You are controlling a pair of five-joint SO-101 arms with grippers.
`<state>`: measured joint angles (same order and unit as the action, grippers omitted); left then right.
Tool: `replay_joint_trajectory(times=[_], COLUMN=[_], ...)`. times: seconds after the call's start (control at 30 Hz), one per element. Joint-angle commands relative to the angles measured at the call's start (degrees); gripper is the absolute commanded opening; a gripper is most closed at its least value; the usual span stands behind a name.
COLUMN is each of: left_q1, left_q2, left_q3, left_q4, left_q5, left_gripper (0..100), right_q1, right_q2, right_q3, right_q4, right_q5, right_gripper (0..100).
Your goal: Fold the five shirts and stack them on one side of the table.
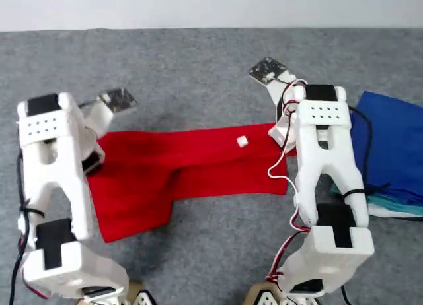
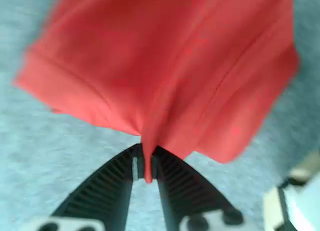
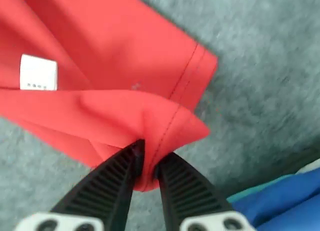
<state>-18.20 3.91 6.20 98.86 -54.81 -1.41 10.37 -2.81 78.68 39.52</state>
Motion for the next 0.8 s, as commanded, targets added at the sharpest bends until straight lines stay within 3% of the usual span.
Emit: replay_joint_trajectory(times=[0.0, 0.37, 0.53, 0.77], left_q1=[-0.9, -1.0, -1.3, -5.2], left_q2=[-4.6, -4.5, -4.5, -5.1], left_q3=[4.2, 5.3, 5.3, 5.0], left_q4=[1.6, -1.0, -0.6, -0.4], left_q5=[-1.5, -1.8, -2.5, -3.2], left_gripper=[1, 1, 6, 12], right_q1=[1.7, 1.5, 1.7, 2.9], right_q2=[-3.8, -3.7, -3.7, -6.5], right_q3=[-4.0, -3.9, -3.9, -4.3], right_q4=[3.2, 5.4, 5.6, 9.2], right_q5=[3.4, 5.5, 5.5, 5.2], right_gripper=[1.1, 1.1, 2.0, 30.7])
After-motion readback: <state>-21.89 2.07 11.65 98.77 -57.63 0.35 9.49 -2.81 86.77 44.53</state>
